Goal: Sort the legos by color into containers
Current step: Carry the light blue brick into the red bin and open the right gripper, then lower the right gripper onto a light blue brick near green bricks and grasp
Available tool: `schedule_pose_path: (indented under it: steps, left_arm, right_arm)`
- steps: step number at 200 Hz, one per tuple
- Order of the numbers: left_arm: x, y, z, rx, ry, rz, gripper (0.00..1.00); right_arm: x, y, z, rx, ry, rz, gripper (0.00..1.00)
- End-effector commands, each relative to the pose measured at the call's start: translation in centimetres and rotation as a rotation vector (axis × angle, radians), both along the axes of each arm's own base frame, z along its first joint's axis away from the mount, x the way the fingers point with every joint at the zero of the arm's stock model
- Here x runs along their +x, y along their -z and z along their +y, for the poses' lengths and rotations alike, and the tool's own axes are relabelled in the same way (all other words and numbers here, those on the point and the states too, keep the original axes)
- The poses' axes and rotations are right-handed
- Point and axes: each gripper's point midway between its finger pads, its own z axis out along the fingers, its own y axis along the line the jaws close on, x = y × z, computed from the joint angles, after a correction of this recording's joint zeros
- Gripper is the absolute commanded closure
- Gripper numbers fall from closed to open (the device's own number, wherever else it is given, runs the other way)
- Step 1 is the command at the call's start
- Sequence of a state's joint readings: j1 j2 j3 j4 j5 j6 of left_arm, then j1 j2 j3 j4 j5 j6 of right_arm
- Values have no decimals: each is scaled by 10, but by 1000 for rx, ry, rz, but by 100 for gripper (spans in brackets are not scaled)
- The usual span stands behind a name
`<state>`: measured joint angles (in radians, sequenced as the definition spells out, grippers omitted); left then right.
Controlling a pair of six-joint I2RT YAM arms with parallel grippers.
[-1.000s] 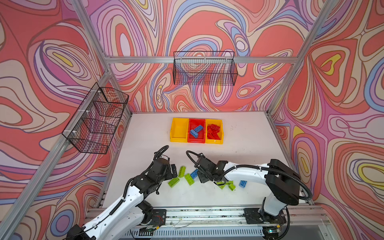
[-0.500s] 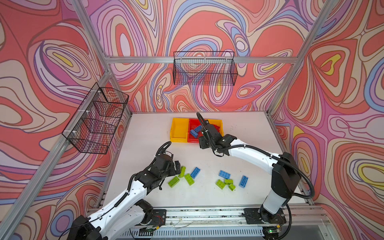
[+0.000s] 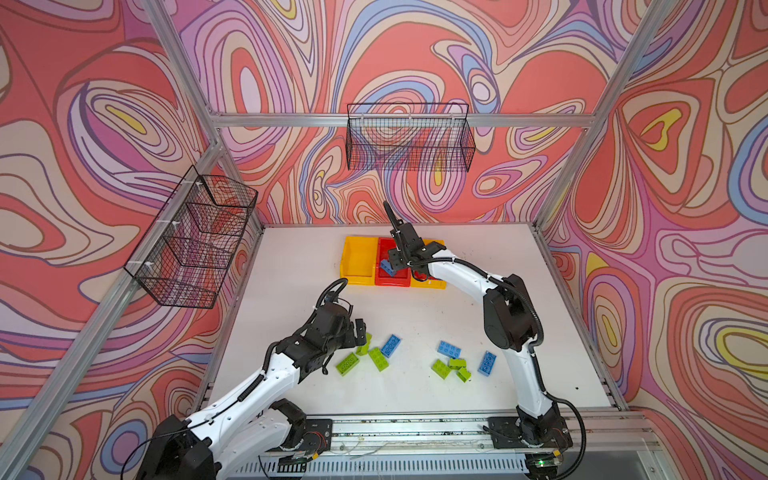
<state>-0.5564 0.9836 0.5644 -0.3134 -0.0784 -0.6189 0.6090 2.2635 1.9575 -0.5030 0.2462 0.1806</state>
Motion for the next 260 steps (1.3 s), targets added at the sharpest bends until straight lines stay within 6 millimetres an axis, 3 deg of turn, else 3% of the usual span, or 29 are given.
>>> schedule_pose_path:
  steps: [1, 29, 54, 80, 99, 107, 112, 144, 149, 171, 210, 260]
  left_arm:
    - [11, -19, -7, -19, 13, -49, 0]
    - [11, -20, -9, -25, 20, -46, 0]
    - [6, -19, -7, -31, 18, -35, 0]
    - [-3, -20, -6, -72, 17, -38, 0]
    - [-12, -17, -5, -111, 15, -36, 0]
    - [-14, -21, -6, -133, 15, -46, 0]
    - [-21, -6, -3, -126, 13, -18, 0]
    - [-32, 3, 1, -162, 5, -13, 0]
    - [-33, 6, 2, -163, 2, -10, 0]
    - [-37, 12, 4, -173, -5, -5, 0]
    - [-47, 18, 2, -222, 5, 5, 0]
    - [-59, 24, 12, -260, -33, -13, 0]
  right_arm:
    - [10, 7, 1, -21, -30, 15, 38]
    - [14, 8, 6, -6, -40, 26, 12]
    - [0, -14, 7, 59, -50, 21, 8]
    - [-35, -39, 5, 95, -48, 11, 8]
    - [-76, -40, 4, 88, -35, 33, 8]
    - [-96, -36, 3, 82, -18, 49, 8]
    - [-109, -31, 2, 77, -5, 61, 8]
    - [-193, 4, 7, 116, 55, 147, 8]
    - [-205, 1, 9, 143, 54, 150, 8]
    - [-245, 21, 18, 176, 71, 198, 8]
    - [-278, 42, 29, 250, 134, 257, 11]
    - [-279, 58, 35, 334, 230, 283, 17]
